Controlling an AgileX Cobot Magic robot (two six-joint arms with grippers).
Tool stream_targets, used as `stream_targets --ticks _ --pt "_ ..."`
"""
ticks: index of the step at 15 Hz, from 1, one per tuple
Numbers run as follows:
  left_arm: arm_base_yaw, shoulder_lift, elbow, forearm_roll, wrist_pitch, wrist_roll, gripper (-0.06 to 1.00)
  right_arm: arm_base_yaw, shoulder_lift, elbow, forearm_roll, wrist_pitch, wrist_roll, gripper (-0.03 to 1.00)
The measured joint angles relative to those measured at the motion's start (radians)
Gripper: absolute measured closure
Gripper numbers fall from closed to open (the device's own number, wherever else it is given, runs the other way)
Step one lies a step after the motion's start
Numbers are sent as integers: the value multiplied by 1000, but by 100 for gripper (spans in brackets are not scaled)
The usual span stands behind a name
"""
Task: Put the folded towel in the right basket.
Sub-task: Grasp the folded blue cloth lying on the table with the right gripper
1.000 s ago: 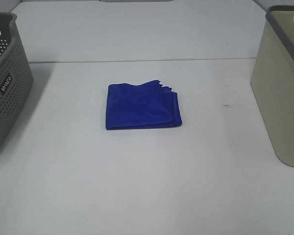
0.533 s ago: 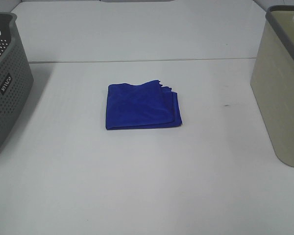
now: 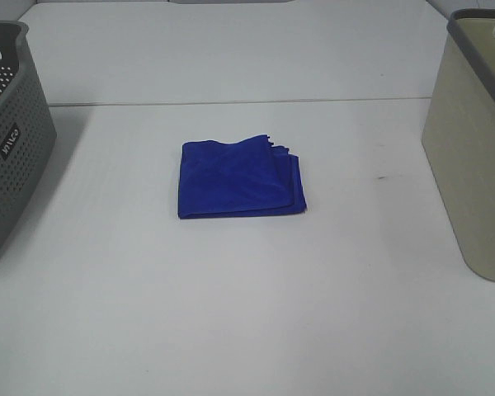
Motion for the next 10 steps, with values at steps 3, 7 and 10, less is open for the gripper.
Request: stream_targets --ticks 3,7,10 --pt "0 0 0 0 0 0 -3 0 0 0 0 0 0 -2" --pt "0 0 0 0 0 0 -3 0 0 0 0 0 0 -2" --pt "0 0 0 -14 0 0 -3 0 0 0 0 0 0 -2"
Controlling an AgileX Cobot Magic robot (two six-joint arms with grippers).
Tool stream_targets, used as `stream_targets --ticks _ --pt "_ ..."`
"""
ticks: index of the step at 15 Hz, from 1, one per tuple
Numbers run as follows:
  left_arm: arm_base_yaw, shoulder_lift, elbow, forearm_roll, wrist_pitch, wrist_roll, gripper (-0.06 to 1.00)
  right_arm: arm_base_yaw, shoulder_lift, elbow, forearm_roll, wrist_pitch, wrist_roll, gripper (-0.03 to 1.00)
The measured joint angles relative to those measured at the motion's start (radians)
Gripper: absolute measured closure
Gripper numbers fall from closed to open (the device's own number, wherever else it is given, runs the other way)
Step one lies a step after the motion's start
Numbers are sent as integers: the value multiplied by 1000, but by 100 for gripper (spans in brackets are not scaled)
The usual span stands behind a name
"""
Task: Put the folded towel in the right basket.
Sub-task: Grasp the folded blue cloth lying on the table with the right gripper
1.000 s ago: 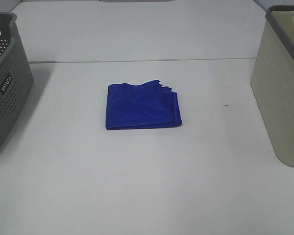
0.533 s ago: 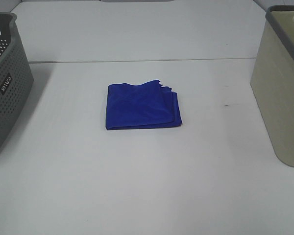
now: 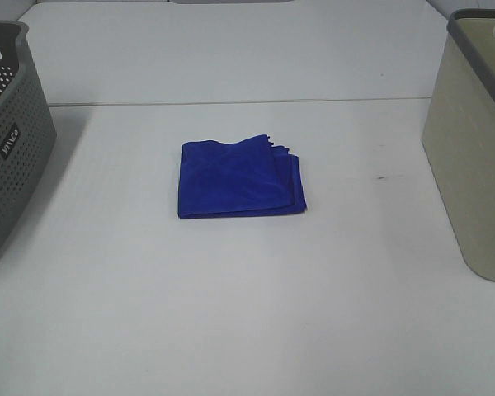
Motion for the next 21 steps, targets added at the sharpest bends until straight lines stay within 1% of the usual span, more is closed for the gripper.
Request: stream_targets --ticks 2,19,20,21 --pt "0 0 0 -36 0 0 -3 0 0 0 0 0 0 -2" --pt "0 0 0 -40 0 0 -3 0 0 0 -1 0 -3 -2" --pt "0 0 0 -40 0 0 -3 0 8 -1 5 0 -6 -2" --pt "0 0 0 -40 0 0 -3 0 62 -17 17 3 -18 -2"
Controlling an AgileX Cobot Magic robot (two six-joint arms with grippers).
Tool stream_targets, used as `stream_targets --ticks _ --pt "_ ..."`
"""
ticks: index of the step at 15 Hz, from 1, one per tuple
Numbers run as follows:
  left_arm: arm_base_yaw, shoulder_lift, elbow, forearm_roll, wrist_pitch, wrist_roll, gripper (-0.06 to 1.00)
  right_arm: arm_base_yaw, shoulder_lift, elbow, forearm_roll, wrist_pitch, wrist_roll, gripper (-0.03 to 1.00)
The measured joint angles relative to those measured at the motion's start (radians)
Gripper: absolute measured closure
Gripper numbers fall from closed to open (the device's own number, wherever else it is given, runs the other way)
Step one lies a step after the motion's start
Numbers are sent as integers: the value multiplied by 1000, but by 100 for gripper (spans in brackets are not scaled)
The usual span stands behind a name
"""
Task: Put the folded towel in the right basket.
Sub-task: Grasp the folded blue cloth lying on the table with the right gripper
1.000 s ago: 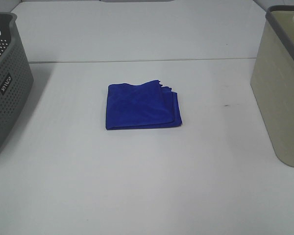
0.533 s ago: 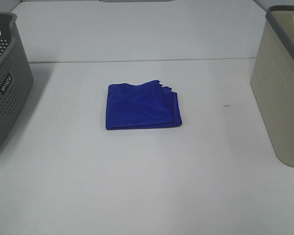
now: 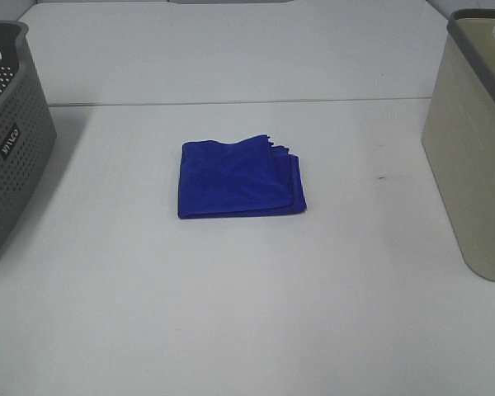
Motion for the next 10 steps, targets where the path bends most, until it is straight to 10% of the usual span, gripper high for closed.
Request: stream_targets --ticks 10 --pt "0 0 0 0 0 0 -3 1 1134 -729 379 91 -97 -1"
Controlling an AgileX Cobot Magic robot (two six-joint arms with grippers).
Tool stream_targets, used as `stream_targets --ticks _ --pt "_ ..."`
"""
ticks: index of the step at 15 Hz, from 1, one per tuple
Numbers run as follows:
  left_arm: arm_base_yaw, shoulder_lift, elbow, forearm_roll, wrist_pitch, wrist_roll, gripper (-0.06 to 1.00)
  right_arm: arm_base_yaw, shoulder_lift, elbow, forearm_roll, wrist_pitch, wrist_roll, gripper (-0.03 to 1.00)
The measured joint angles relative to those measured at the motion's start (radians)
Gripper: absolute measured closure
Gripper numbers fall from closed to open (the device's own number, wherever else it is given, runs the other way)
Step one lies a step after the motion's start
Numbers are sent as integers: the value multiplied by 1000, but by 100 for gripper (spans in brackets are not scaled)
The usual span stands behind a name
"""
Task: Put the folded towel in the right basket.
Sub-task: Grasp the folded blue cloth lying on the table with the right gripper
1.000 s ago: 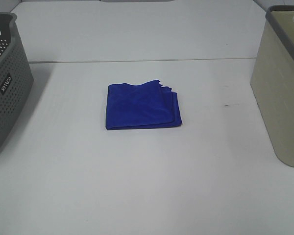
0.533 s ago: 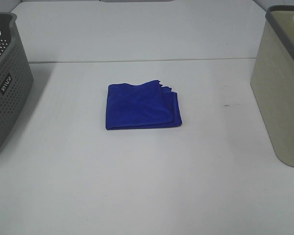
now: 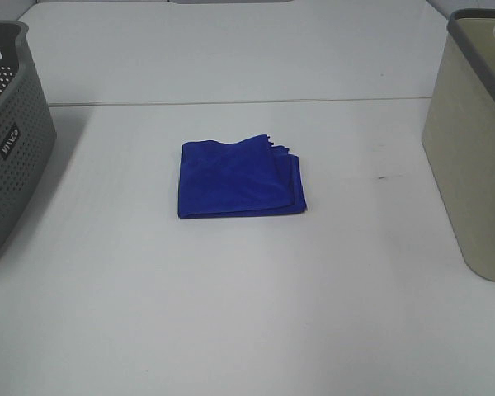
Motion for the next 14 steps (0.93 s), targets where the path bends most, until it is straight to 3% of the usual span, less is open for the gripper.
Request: stream_targets --ticks 5,9,14 --pt "0 0 0 0 0 0 -3 245 565 -281 95 -135 -27 1" --pt "0 0 0 0 0 0 -3 264 957 -543 128 -133 -49 2" --pt "0 0 0 0 0 0 -3 264 1250 -790 141 -83 -42 2"
